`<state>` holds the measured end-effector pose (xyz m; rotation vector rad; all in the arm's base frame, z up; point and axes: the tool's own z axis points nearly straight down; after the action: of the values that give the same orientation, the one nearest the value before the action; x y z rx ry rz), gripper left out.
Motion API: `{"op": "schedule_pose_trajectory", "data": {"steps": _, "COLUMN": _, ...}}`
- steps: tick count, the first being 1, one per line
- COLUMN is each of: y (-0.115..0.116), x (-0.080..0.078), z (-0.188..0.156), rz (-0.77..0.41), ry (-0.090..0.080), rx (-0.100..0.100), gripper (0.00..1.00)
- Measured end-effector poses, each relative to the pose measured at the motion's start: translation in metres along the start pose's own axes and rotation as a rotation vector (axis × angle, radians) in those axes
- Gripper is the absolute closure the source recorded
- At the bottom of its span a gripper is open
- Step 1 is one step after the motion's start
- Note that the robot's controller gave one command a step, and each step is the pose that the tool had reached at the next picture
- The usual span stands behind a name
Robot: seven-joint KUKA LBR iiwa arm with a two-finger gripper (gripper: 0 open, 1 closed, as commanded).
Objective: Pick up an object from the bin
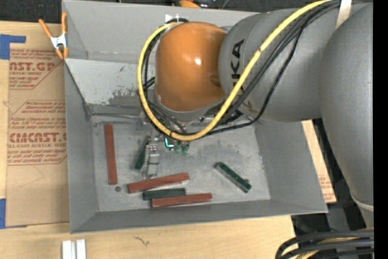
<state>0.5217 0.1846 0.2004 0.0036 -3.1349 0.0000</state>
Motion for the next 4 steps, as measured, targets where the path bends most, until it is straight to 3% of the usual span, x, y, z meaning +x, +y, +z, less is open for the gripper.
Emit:
{"op": "schedule_pose_trajectory", "data": {"steps": 1, "y": -0.031, "x": 0.01, "z": 0.132, "rz": 0.072, "ry": -0.01, "rx": -0.004, "gripper": 0.0}}
{"op": "schedule_pose_trajectory", "data": {"steps": 2, "y": -0.061, "x": 0.041, "z": 0.13, "rz": 0.173, "ry": -0.008, "rx": -0.002, "gripper": 0.0}}
{"op": "schedule_pose_trajectory", "data": {"steps": 3, "y": -0.06, "x": 0.037, "z": 0.128, "rz": 0.172, "ry": -0.017, "rx": -0.005, "gripper": 1.0}}
{"op": "schedule_pose_trajectory", "data": {"steps": 4, "y": -0.061, "x": 0.04, "z": 0.13, "rz": 0.172, "ry": -0.009, "rx": -0.003, "gripper": 0.0}}
